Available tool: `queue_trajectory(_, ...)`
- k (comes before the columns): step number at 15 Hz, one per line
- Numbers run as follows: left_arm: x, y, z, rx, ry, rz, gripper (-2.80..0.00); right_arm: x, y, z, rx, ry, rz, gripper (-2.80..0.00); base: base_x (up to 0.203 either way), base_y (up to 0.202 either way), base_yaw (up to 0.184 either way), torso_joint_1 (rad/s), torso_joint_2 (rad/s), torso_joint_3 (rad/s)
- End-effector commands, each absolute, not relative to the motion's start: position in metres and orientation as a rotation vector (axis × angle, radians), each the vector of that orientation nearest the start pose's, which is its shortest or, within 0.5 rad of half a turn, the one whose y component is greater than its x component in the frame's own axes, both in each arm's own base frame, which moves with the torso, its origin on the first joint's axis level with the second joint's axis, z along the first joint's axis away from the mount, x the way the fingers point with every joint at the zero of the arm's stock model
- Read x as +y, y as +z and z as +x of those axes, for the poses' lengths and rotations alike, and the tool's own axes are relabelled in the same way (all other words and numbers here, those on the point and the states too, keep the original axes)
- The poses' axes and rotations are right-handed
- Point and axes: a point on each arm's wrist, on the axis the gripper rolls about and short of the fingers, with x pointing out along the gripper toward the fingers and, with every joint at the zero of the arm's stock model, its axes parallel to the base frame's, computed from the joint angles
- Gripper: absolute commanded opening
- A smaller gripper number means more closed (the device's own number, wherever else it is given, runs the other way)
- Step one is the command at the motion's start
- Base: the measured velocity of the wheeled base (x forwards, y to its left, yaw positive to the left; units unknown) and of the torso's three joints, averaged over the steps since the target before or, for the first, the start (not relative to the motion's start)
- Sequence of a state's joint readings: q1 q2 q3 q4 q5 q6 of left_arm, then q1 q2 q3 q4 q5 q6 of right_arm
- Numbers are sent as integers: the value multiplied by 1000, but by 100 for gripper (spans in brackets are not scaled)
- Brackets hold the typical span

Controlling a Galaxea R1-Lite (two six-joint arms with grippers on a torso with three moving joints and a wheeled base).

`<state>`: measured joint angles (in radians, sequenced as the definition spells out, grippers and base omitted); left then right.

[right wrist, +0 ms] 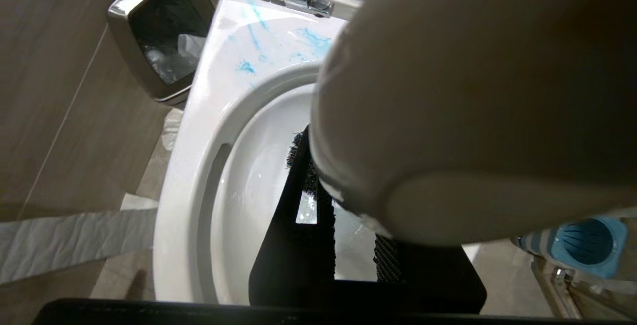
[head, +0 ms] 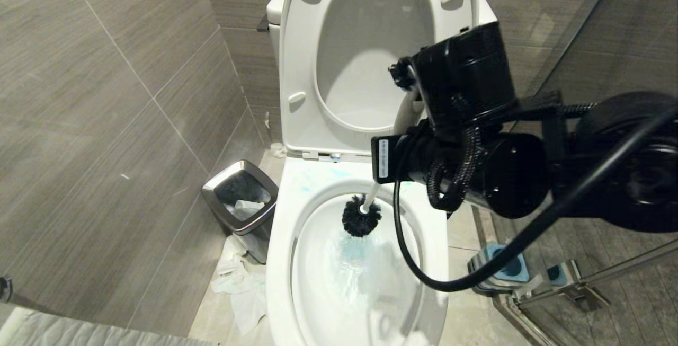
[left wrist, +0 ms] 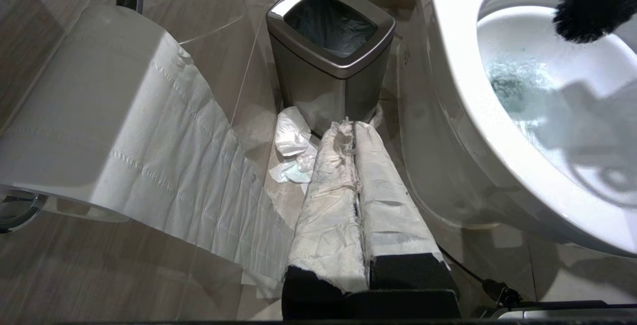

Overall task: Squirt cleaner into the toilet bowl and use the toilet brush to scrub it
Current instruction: Scrub the toilet bowl

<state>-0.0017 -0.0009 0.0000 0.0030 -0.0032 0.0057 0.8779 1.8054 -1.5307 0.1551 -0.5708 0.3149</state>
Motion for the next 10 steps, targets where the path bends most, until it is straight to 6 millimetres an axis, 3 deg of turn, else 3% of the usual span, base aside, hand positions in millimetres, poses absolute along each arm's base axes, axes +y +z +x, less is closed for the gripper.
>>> queue_trajectory(1, 0, 75, -23, 5, -5, 6, -280, 246, 306, 215, 336, 266, 50, -280, 0, 0, 0, 0, 0, 0)
queue_trajectory(6, 0, 75, -23, 5, -5, 6, -280, 239, 344, 208, 324, 285, 53, -280, 0, 0, 0, 0, 0, 0)
queue_trajectory(10, 0, 75, -23, 5, -5, 6, -280, 236, 353, 206, 305, 296, 7, -280, 0, 0, 0, 0, 0, 0)
